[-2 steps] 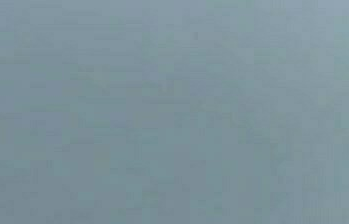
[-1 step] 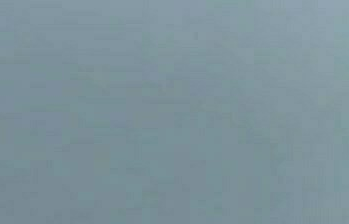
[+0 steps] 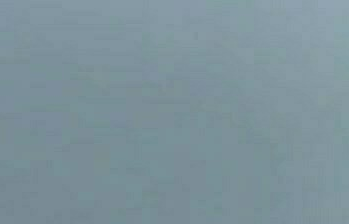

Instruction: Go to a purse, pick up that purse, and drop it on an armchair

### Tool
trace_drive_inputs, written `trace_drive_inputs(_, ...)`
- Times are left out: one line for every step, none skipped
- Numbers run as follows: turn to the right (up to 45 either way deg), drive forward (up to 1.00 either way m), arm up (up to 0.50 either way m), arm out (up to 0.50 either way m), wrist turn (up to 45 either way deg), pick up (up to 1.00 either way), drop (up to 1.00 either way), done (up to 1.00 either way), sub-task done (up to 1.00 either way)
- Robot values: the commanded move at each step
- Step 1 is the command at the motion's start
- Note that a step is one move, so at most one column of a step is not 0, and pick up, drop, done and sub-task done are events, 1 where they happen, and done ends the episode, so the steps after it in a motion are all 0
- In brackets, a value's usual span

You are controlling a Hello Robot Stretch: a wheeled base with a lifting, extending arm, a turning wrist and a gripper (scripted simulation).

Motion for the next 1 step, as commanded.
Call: trace_drive_inputs(0.0,0.00,-0.32,0.00,0.0,0.00,0.00,0.00,0.00)
